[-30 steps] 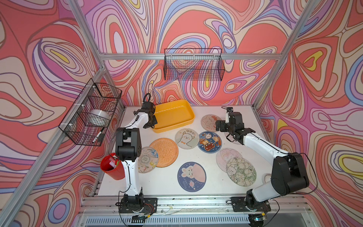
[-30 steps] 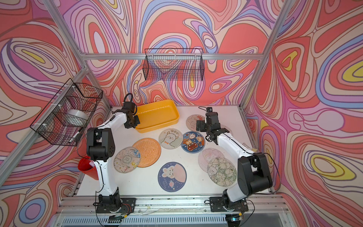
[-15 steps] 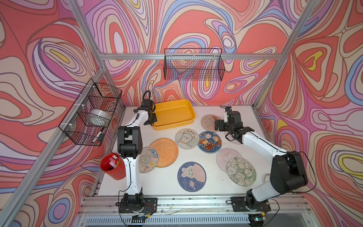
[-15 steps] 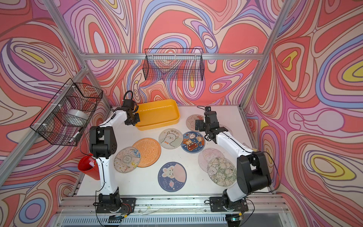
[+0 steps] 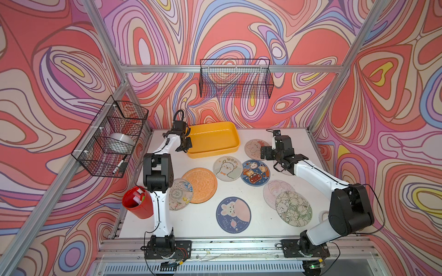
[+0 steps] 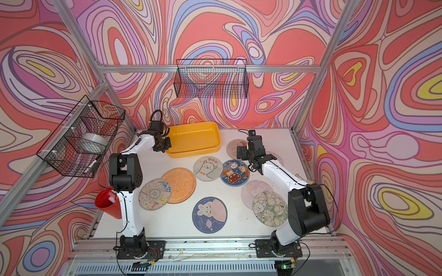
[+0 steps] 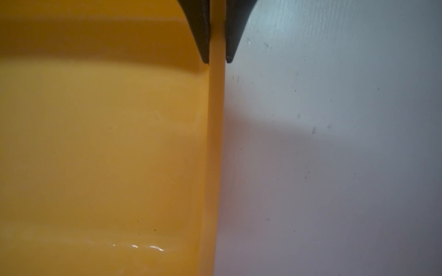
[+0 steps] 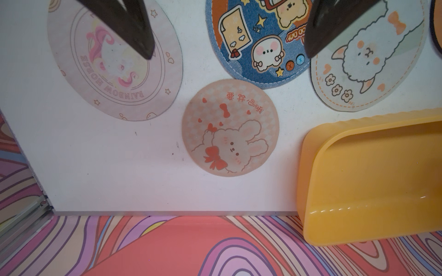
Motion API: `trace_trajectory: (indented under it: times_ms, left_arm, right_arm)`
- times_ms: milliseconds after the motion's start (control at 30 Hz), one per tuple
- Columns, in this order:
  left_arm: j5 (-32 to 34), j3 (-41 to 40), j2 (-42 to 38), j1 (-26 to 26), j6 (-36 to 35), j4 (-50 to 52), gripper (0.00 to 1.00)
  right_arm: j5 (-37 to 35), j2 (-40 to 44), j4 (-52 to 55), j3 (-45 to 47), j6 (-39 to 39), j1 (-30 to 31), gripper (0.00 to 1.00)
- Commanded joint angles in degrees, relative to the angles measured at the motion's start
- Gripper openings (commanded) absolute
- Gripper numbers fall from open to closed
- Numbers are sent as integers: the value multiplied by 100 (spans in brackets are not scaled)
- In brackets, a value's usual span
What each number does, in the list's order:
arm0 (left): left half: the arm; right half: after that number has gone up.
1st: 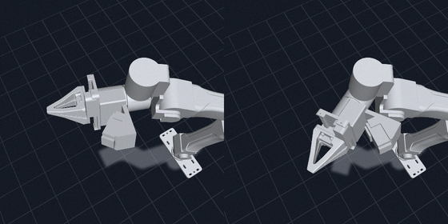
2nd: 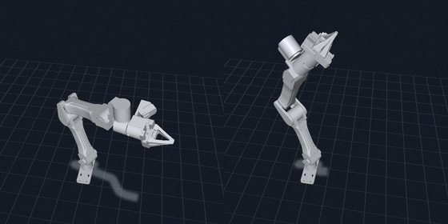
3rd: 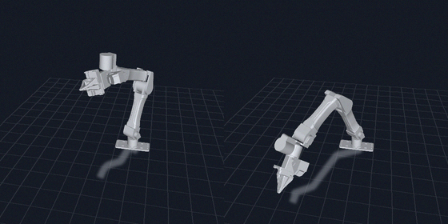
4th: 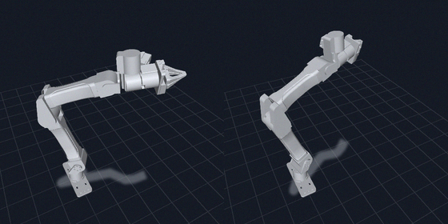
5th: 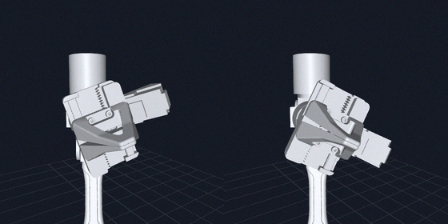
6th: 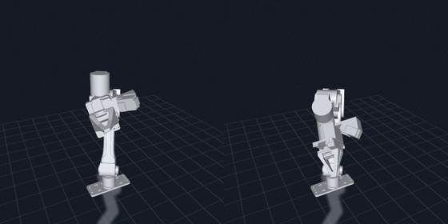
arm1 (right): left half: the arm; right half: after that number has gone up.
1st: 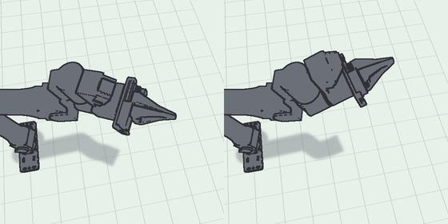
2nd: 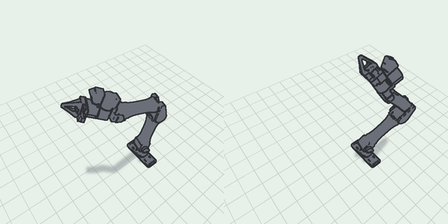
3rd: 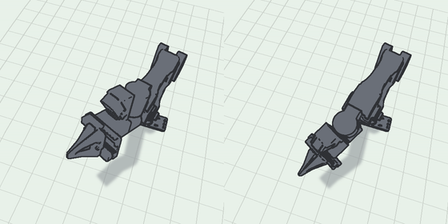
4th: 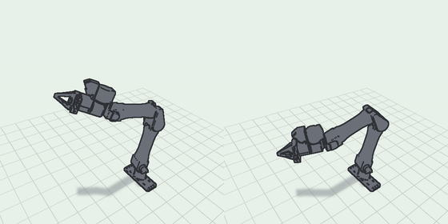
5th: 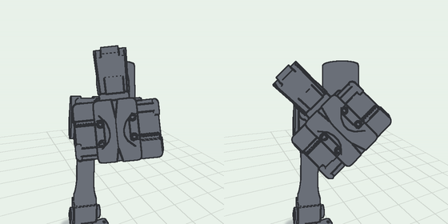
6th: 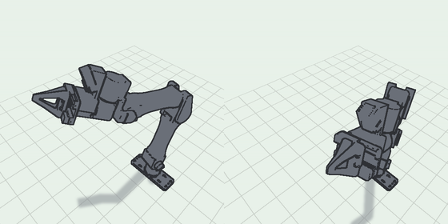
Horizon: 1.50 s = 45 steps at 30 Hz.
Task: Put the coasters into the storage box
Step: Move the storage box to the center of the board, then pick up the coaster from the center of the board.
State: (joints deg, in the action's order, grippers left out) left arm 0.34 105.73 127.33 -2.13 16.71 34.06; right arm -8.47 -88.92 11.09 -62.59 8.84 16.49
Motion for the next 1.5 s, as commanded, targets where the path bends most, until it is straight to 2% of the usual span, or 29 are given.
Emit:
trace_trajectory:
  times_ms: [0,167,367,600,767,1100,1267,1467]
  left_arm:
    - [-182,138,316,-85,-133,170,0]
    - [-207,312,429,-112,-150,259,0]
    - [-230,370,426,-121,-106,311,41]
    - [-140,-223,-259,-119,7,-1,79]
    - [-99,-1019,-1082,-137,106,-276,100]
    - [152,-3130,-3140,-677,501,-262,100]
    - [-91,-4237,-4080,-1563,1218,105,94]
    - [-822,-5299,-4629,-2497,1999,253,82]
  right_arm:
    - [-128,98,52,-96,4,46,98]
    - [-161,165,71,-37,32,48,99]
    - [-172,178,130,-25,76,56,98]
    - [-32,173,361,-10,345,56,98]
    - [409,368,676,236,718,81,98]
    - [1380,775,1762,686,1399,446,98]
    - [1754,847,2326,803,1611,801,98]
    - [2002,1039,2516,1169,2054,1287,99]
